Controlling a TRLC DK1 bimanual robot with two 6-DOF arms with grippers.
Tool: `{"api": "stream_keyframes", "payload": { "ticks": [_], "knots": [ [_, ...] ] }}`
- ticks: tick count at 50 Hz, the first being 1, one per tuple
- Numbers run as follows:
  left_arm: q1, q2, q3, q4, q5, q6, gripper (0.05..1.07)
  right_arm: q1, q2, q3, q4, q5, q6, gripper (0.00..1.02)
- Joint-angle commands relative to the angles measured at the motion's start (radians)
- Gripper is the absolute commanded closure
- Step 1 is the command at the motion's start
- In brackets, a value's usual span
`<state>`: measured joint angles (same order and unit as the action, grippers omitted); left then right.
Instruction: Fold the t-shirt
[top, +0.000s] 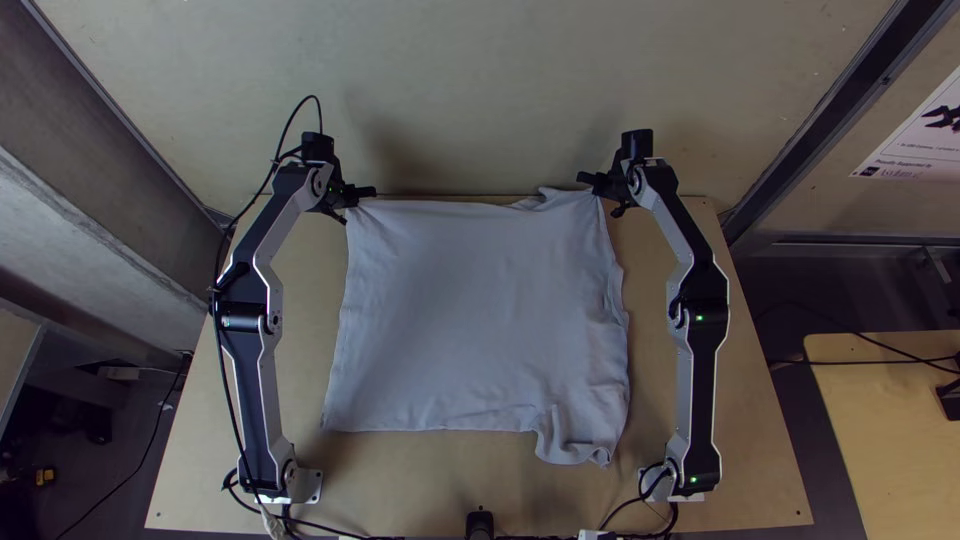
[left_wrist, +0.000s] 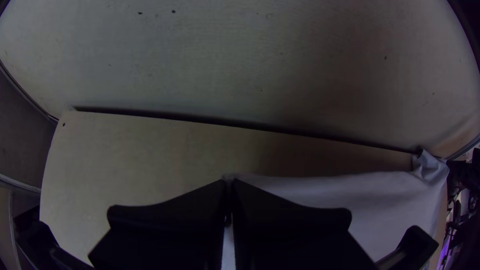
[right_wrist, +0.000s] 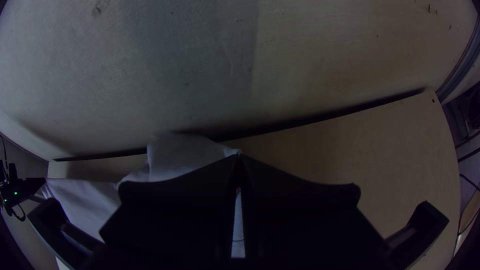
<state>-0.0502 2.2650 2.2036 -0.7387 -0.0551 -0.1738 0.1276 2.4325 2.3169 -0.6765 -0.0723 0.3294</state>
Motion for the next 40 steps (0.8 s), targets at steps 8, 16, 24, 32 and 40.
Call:
{"api": "stream_keyframes", "payload": {
  "ticks": [8,16,24,32,40],
  "knots": [
    [0.018,-0.087,-0.058,-0.037,0.06,-0.029,1.04,-0.019,-0.102,-0.053,-0.078,0.011,0.011,1.0],
    [0.023,-0.142,-0.131,-0.03,0.074,-0.006,1.04,-0.019,-0.153,-0.111,-0.138,0.012,-0.006,1.0],
    [0.029,-0.214,-0.246,0.012,0.083,0.02,1.04,-0.026,-0.219,-0.202,-0.138,0.017,-0.018,1.0],
    [0.033,-0.285,-0.372,0.058,0.083,0.037,1.04,-0.026,-0.288,-0.31,-0.136,0.017,-0.036,1.0],
    [0.041,-0.349,-0.482,0.102,0.083,0.037,1.04,-0.02,-0.389,-0.465,-0.095,0.019,-0.047,1.0]
  ]
}}
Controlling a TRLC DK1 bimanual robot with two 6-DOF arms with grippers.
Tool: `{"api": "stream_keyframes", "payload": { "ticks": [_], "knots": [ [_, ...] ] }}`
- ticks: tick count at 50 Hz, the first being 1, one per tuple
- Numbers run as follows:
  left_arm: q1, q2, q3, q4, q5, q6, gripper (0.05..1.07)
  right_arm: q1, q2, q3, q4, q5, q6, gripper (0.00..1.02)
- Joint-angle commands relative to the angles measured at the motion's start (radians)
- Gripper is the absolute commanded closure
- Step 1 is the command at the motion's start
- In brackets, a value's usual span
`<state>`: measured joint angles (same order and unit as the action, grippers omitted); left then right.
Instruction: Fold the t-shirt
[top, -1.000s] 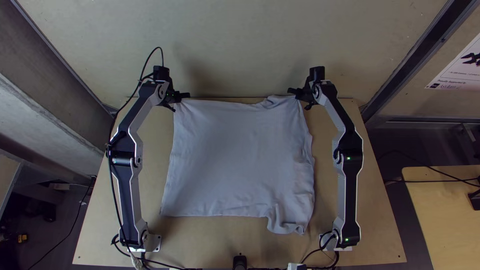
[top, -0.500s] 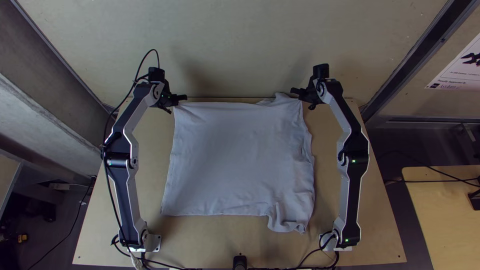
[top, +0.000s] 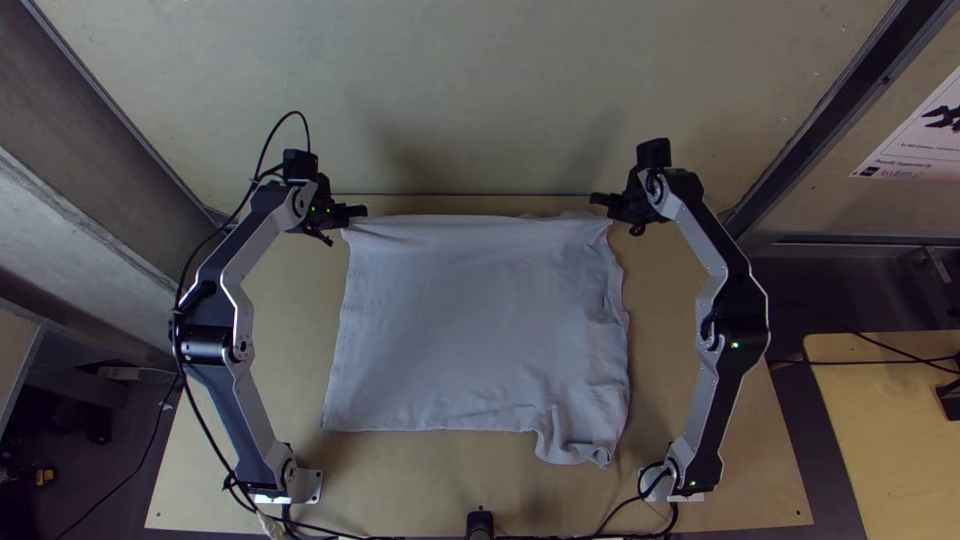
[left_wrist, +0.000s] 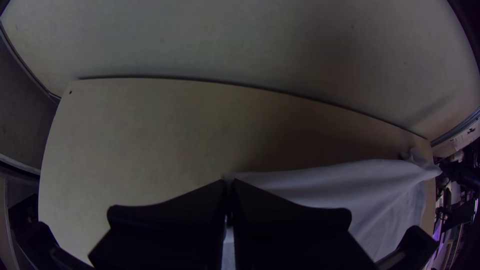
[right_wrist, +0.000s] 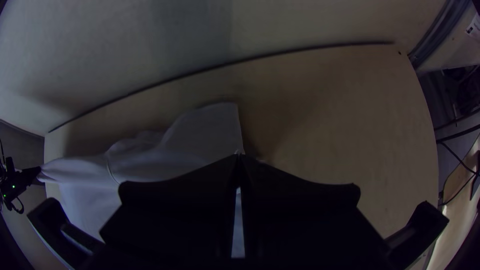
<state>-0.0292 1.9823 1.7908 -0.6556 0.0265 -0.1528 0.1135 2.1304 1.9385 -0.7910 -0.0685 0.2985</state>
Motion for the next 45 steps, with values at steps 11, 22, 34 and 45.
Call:
{"api": "stream_keyframes", "payload": {
  "ticks": [11,22,34,45],
  "knots": [
    [0.025,-0.169,-0.211,0.047,0.001,0.016,1.04,0.003,-0.236,-0.289,0.064,0.026,-0.015,1.0],
    [0.015,-0.275,-0.384,0.093,0.001,0.018,1.04,0.012,-0.379,-0.477,0.096,0.033,-0.015,1.0],
    [0.012,-0.364,-0.548,0.142,0.0,0.027,1.04,0.011,-0.51,-0.701,0.157,0.039,-0.015,1.0],
    [0.023,-0.382,-0.659,0.186,0.0,0.042,1.04,0.006,-0.567,-0.865,0.216,0.041,-0.016,1.0]
  ]
}}
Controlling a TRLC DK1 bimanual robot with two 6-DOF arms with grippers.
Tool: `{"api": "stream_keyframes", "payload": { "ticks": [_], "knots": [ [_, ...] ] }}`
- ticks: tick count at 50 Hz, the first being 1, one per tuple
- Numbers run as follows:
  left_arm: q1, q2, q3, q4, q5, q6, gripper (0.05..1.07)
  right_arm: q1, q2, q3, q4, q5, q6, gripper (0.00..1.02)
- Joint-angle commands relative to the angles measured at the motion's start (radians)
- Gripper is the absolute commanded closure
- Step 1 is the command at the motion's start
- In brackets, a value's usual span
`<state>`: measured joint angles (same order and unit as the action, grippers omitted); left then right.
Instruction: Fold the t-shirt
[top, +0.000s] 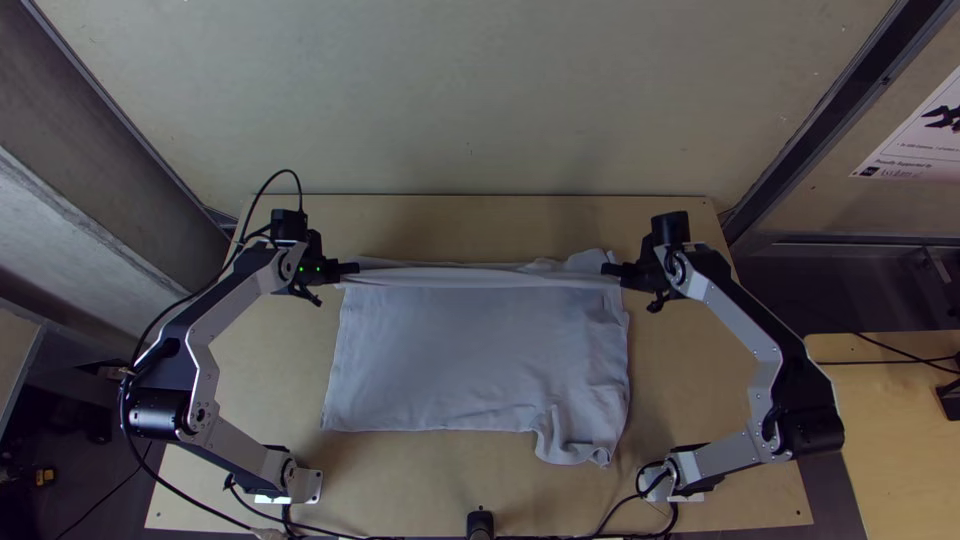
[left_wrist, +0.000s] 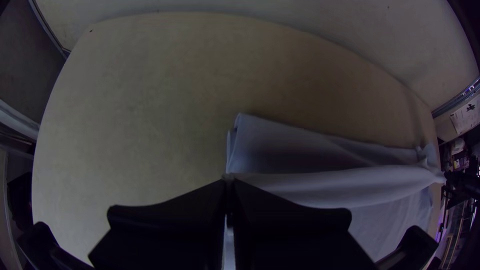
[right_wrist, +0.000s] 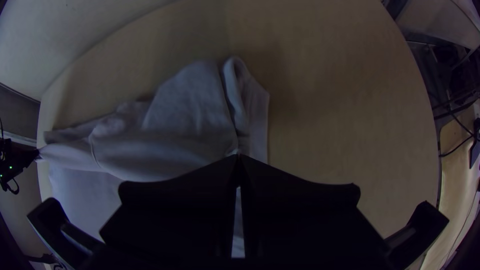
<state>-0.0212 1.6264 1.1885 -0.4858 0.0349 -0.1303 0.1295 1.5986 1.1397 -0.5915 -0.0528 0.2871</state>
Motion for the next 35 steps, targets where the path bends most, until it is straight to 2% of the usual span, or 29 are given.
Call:
{"api": "stream_keyframes", "payload": {
  "ticks": [1,13,15,17,18,22,26,29,35],
  "knots": [
    [0.015,-0.026,-0.069,0.026,-0.009,0.02,1.04,-0.01,-0.035,-0.078,0.021,0.025,-0.005,1.0],
    [0.015,0.004,-0.147,0.112,-0.01,0.021,1.04,-0.021,-0.003,-0.204,0.127,0.036,-0.045,1.0],
    [0.015,0.012,-0.145,0.11,-0.01,0.021,1.01,-0.024,0.008,-0.205,0.127,0.039,-0.048,0.95],
    [0.015,0.015,-0.142,0.11,-0.01,0.02,0.9,-0.03,0.009,-0.21,0.125,0.044,-0.046,0.79],
    [0.015,0.015,-0.141,0.11,-0.01,0.021,0.84,-0.034,0.009,-0.215,0.125,0.048,-0.046,0.67],
    [0.015,0.004,-0.133,0.108,-0.01,0.027,0.64,-0.053,0.006,-0.221,0.122,0.05,-0.039,0.03],
    [0.018,-0.022,-0.119,0.093,-0.01,0.032,0.4,-0.074,-0.019,-0.216,0.105,0.05,-0.035,0.03],
    [0.024,-0.036,-0.104,0.058,-0.009,0.034,0.11,-0.082,-0.062,-0.222,0.105,0.05,-0.035,0.03],
    [0.026,-0.071,-0.063,-0.019,-0.009,0.051,0.1,-0.088,-0.144,-0.221,0.081,0.05,-0.034,0.03]
  ]
}}
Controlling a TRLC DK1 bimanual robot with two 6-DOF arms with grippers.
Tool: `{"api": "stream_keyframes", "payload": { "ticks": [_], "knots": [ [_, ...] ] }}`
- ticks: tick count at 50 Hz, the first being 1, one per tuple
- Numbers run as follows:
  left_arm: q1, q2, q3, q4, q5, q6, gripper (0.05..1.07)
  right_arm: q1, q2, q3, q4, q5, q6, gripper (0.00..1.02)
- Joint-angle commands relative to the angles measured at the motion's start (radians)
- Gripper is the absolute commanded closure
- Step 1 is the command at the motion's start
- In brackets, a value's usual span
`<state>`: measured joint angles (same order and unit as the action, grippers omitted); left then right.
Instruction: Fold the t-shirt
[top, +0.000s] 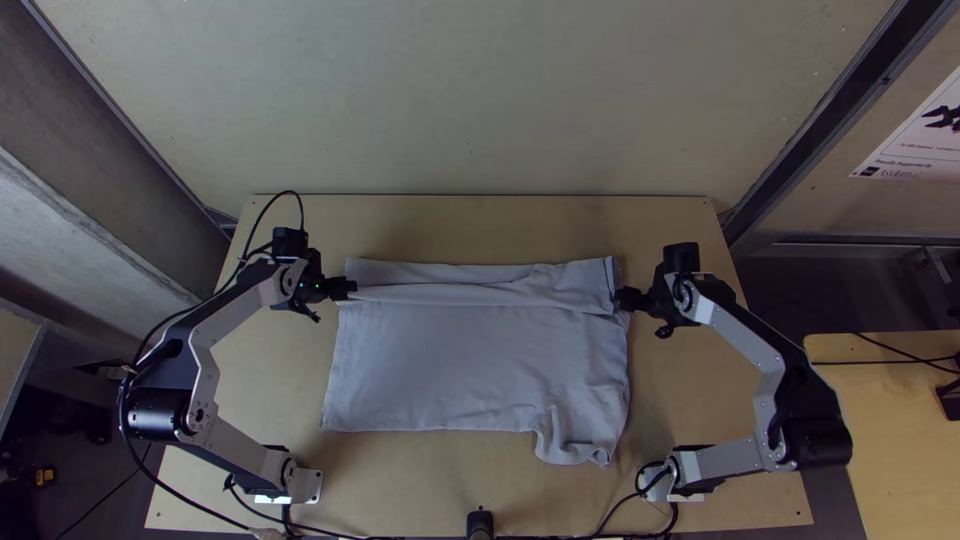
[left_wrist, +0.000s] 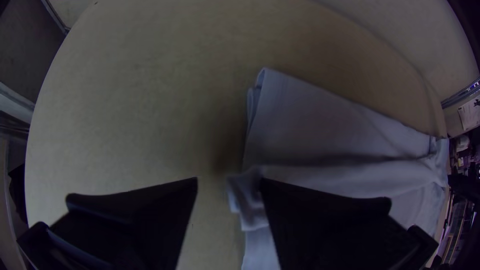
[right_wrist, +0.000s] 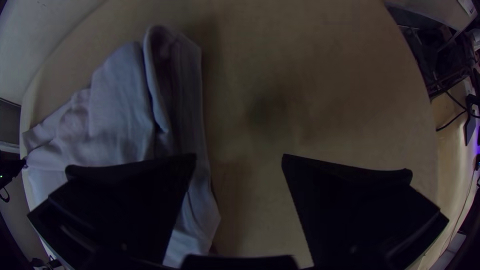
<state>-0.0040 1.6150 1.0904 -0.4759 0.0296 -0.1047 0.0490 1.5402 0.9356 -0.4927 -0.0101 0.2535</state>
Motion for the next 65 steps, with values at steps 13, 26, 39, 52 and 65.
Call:
{"api": "stream_keyframes", "payload": {
  "ticks": [13,26,39,52,65],
  "knots": [
    [0.006,-0.227,0.023,-0.145,-0.002,0.077,0.1,-0.012,-0.244,0.031,-0.225,0.007,0.01,0.03],
    [-0.04,-0.448,-0.11,-0.288,-0.002,0.183,0.1,0.002,-0.388,0.045,-0.461,0.007,0.01,0.04],
    [-0.056,-0.606,-0.253,-0.4,-0.003,0.218,0.1,0.038,-0.499,0.006,-0.56,0.007,0.01,0.04],
    [-0.085,-0.636,-0.271,-0.624,-0.042,0.227,0.1,0.061,-0.581,-0.027,-0.635,0.007,0.01,0.04],
    [-0.188,-0.655,-0.336,-0.853,-0.042,0.204,0.1,0.063,-0.611,-0.041,-0.655,0.007,0.004,0.04]
  ]
}}
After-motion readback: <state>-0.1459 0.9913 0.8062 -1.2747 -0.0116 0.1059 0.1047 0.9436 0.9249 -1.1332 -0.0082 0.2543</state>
